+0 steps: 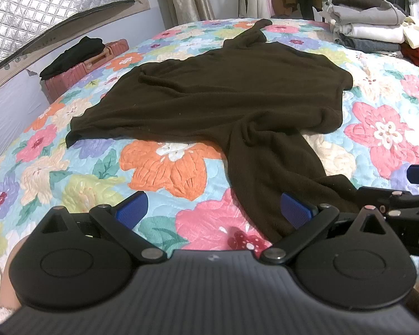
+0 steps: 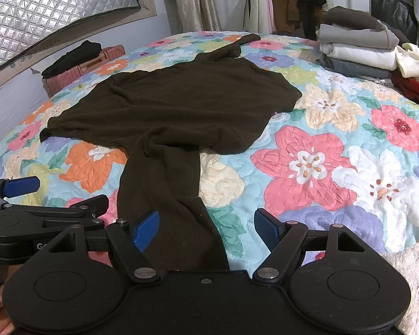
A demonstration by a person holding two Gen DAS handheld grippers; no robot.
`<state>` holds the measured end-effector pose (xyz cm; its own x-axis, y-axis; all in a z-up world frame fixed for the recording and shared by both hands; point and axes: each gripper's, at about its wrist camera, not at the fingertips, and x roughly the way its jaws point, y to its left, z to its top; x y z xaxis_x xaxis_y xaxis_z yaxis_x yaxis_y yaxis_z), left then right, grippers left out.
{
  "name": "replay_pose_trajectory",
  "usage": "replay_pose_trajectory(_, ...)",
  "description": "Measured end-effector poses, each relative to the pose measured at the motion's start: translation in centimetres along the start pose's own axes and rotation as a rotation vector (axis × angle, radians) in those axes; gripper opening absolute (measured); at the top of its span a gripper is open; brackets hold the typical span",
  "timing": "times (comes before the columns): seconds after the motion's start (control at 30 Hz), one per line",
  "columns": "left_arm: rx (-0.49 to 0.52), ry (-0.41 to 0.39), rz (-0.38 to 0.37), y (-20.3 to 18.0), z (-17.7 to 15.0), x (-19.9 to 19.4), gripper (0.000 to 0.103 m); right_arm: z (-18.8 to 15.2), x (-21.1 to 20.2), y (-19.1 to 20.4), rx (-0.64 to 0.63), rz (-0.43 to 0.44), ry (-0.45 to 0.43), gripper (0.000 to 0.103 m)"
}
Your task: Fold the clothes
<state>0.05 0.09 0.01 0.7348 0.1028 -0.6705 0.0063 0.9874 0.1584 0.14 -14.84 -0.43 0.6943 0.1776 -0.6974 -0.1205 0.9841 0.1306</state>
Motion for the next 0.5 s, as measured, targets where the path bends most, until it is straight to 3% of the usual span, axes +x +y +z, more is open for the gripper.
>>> replay_pose_trajectory(0.5,-0.002,0.003,-0.001,0.16,-0.02,0.11,0.103,-0.02,0.02,-0.04,0.000,-0.003,0.004,0.079)
